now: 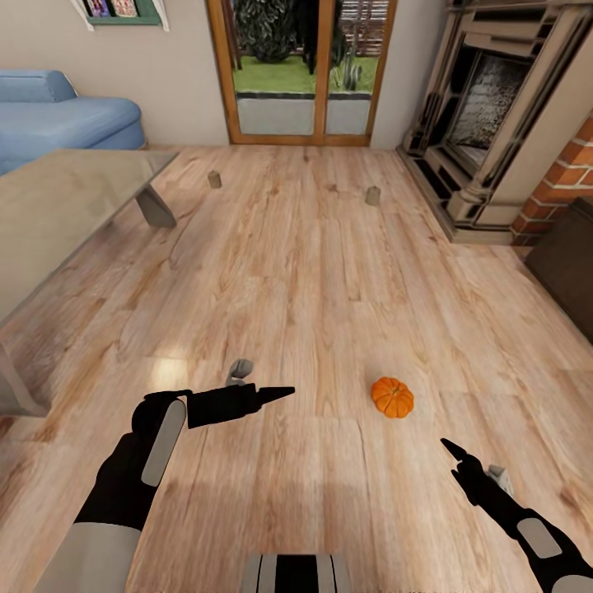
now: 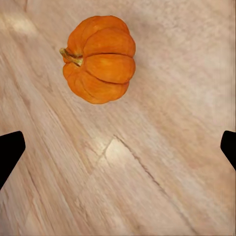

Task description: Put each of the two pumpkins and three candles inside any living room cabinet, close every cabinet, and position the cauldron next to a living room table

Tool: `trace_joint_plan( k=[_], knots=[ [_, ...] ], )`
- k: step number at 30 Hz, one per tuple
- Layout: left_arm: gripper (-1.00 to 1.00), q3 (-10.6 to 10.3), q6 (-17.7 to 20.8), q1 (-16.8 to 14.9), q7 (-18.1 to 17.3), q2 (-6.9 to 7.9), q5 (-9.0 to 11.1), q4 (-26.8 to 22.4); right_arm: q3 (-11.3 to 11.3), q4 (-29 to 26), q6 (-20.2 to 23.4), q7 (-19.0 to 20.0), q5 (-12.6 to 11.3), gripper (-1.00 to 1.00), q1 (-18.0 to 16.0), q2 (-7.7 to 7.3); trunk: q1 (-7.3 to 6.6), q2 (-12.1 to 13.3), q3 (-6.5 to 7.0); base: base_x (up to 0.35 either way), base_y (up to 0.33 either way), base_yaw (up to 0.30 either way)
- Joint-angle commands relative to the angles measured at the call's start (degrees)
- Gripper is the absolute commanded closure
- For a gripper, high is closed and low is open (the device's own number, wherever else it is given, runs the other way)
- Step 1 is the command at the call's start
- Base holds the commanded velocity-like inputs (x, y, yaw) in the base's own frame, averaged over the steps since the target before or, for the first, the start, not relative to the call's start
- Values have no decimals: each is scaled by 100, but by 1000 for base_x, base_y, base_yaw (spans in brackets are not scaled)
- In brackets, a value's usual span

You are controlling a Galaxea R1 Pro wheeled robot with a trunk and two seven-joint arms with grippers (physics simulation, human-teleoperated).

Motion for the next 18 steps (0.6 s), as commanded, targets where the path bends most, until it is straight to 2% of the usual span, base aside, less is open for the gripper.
trace_joint_plan(
  k=[1, 11, 18],
  knots=[
    [-100, 4, 23, -2, -22, -2, -8, -1, -26, 3, 48, 10, -32, -100, -4, 2, 1, -3, -27, 0, 0, 0],
    [-100, 5, 31, -1, -55, 6, 0, -9, -16, 4, 48, 2, -32, -100, -4, 4, 1, -3, -27, 14, 0, 0],
    [-100, 4, 29, 0, -53, 2, 1, -7, -15, 4, 48, 5, -32, -100, -4, 5, 1, -3, -27, 223, 0, 0]
  ],
)
